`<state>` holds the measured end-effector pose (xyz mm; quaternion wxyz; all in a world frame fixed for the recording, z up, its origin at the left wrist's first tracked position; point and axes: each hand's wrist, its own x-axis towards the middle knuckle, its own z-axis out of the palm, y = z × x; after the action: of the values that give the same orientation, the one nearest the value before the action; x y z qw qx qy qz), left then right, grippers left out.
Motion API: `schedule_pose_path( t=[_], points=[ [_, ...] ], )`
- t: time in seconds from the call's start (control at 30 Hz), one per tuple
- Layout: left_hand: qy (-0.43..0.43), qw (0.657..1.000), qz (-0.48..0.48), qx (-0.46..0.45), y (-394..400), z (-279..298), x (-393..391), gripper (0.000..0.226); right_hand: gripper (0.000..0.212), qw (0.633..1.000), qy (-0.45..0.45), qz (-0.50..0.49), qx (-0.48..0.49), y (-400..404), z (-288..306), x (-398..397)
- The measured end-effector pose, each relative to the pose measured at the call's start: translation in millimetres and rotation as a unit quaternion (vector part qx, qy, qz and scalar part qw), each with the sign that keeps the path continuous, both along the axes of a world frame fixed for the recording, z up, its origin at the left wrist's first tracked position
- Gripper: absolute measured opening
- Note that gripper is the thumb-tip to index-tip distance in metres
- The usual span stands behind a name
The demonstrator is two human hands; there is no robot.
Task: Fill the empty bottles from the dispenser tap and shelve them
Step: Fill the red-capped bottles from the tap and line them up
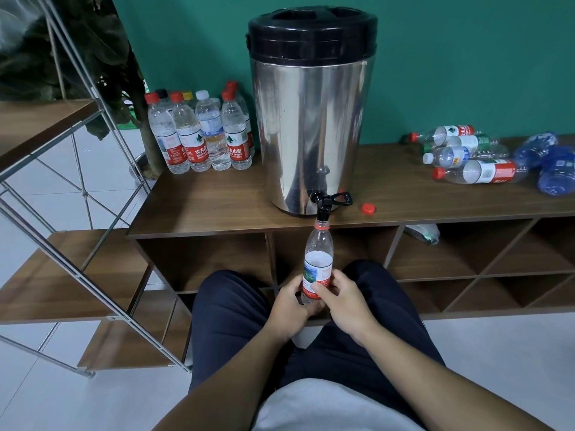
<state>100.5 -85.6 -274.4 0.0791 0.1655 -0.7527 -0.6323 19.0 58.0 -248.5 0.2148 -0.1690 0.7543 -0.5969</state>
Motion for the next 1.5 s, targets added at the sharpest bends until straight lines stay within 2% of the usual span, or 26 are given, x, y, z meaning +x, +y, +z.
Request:
schedule_pose_path(
  t=[1.5],
  points=[
    [0.008,1.000,-0.004,0.007,0.2,4.5,1.7,0.057,0.029,1.000,0.001,0.002,-0.005,-1.2,-5.7,-2.4]
  ],
)
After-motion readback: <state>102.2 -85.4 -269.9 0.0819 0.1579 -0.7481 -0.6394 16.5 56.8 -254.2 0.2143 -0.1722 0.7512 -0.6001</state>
